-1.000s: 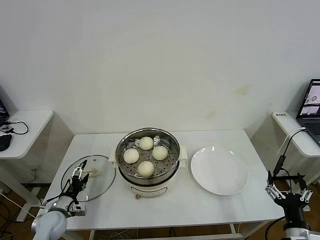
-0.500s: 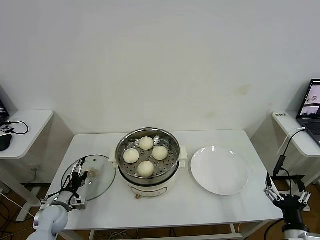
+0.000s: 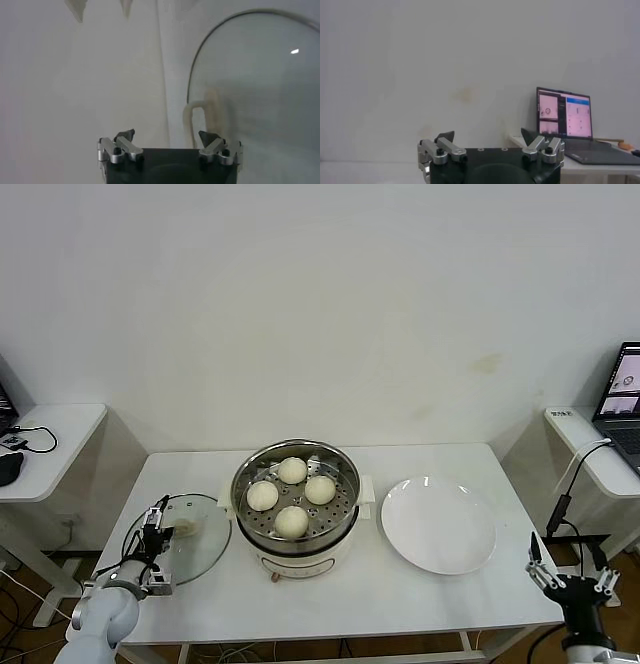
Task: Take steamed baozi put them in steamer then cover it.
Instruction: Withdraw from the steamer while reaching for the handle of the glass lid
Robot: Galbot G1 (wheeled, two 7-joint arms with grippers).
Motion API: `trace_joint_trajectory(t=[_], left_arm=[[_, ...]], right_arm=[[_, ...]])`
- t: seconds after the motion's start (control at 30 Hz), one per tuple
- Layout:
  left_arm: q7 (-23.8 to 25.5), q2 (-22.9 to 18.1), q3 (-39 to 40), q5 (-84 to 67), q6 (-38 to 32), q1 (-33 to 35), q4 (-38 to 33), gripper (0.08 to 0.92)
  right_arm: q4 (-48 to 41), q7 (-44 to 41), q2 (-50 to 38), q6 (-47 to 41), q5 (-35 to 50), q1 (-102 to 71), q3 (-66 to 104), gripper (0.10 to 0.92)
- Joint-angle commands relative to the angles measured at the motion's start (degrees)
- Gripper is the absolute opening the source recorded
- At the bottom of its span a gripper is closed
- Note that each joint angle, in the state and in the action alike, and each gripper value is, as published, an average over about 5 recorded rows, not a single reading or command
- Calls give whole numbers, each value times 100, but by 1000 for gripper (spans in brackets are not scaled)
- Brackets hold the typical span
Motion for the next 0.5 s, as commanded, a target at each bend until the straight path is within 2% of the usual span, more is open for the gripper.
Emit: trace_joint_trajectory(t=[0.03,0.33,0.5], left_arm=[[-6,-25,3,-6,1,-135,214,823],[-41,-95,-6,7,-15,-209,390,802],[-69,-124,-16,25,1,-219,458,671]], right_arm=[[-29,0,7,12,-16,5,-16,823],[-54,-1,4,24,-30,19,-24,823],[-57,-3,7,35,-41,18,-39,823]])
